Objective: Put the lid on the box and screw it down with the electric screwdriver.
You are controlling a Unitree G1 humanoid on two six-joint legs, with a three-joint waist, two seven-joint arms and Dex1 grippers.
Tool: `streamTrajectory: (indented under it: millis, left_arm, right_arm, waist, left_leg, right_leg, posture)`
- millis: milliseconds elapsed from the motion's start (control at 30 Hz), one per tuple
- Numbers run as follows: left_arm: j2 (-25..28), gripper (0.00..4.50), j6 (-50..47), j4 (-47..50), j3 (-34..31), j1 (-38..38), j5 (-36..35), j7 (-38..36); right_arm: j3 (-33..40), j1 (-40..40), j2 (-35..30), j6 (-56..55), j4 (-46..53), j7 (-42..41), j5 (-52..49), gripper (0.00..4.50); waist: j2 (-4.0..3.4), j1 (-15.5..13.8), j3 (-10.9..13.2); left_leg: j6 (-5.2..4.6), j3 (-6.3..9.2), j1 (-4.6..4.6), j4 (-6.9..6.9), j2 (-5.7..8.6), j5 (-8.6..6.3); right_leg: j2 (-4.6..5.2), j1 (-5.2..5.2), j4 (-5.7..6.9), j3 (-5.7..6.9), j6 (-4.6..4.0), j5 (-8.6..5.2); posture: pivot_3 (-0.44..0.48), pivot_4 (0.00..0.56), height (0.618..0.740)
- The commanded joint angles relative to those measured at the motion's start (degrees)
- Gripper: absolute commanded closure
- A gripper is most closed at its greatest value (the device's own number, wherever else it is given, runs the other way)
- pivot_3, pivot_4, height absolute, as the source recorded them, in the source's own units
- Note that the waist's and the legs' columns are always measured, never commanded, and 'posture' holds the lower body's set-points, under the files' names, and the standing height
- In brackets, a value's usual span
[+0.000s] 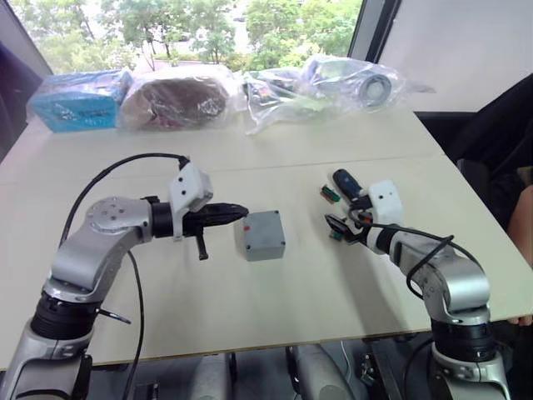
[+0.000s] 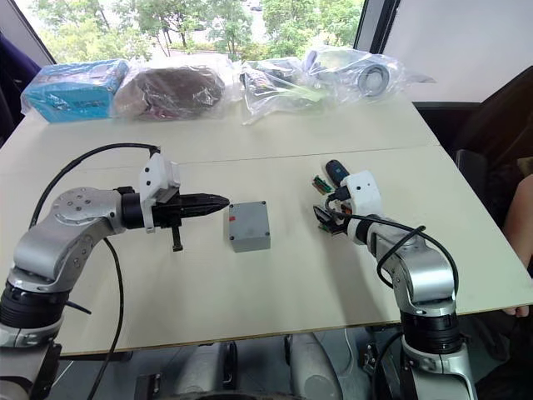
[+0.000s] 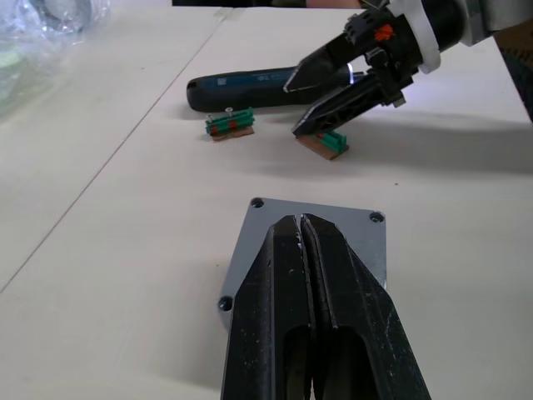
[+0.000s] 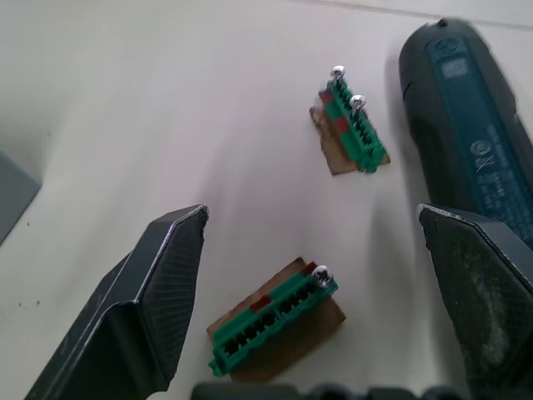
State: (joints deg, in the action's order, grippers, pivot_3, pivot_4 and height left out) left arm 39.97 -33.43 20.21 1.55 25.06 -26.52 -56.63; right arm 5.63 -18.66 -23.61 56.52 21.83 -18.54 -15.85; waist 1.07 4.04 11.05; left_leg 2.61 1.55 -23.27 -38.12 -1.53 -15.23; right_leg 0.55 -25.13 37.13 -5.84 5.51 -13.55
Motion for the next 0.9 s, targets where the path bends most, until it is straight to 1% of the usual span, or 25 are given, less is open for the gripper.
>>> streamTrajectory:
  millis: [33, 100, 200, 533, 833, 900]
  left_arm:
    - [0.39, 4.5, -0.29, 1.79, -0.43, 0.75, -0.97, 0.34]
    - [0.34, 4.5, -0.39, 1.96, -0.26, 0.8, -1.0, 0.46]
    - [0.23, 4.5, -0.51, 2.36, -0.13, 0.67, -1.09, 0.7]
    - [-0.07, 4.5, -1.19, 2.87, -0.01, 0.59, -1.39, 1.02]
    - [-0.39, 4.5, -1.06, 2.55, 0.47, 0.95, -1.26, 0.94]
    - [-0.41, 4.5, -1.1, 2.74, 0.45, 0.85, -1.31, 1.0]
  right_arm:
    - [3.13, -4.33, -1.35, -1.78, -1.92, -0.5, -0.76, 0.37]
    - [3.19, -5.13, -2.73, -1.17, -3.04, -1.84, -1.37, 0.37]
    - [3.32, -4.99, -2.54, -1.05, -3.33, -2.42, -2.39, 0.37]
    - [1.21, 2.95, 1.34, -5.62, -1.22, -0.63, -1.91, 0.37]
    - [1.04, 4.6, 1.44, -8.01, -1.87, 0.21, -1.76, 0.37]
    - [1.12, 4.77, 1.48, -8.19, -1.71, 0.35, -1.83, 0.83]
  waist:
    - [0.0, -0.01, 0.0]
    - [0.0, -0.07, 0.0]
    - [0.0, -0.15, 0.0]
    - [-0.01, -0.08, 0.0]
    - [0.0, -0.1, 0.0]
    - [-0.01, -0.05, 0.0]
  left_leg:
    - [0.0, 0.0, 0.0, 0.0, 0.0, 0.0]
    - [0.0, 0.0, 0.0, 0.0, 0.0, 0.0]
    - [0.0, 0.02, -0.01, 0.0, 0.0, 0.0]
    - [0.0, 0.01, -0.01, 0.0, 0.0, 0.0]
    - [0.0, 0.02, 0.0, 0.0, 0.01, 0.0]
    - [0.0, 0.02, 0.0, 0.0, 0.01, 0.0]
  right_leg:
    - [0.0, 0.0, 0.0, 0.0, 0.0, 0.0]
    - [0.0, 0.0, 0.0, 0.0, 0.0, 0.0]
    - [0.0, 0.01, -0.01, 0.01, 0.01, -0.01]
    - [0.0, 0.01, 0.0, 0.0, 0.02, -0.01]
    - [0.0, 0.02, -0.01, 0.0, 0.01, -0.01]
    - [0.0, 0.02, -0.01, 0.0, 0.01, -0.01]
  posture:
    - [0.0, 0.15, 0.74]
    - [0.0, 0.15, 0.74]
    - [0.0, 0.15, 0.74]
    - [0.0, 0.15, 0.74]
    - [0.0, 0.15, 0.74]
    - [0.0, 0.15, 0.74]
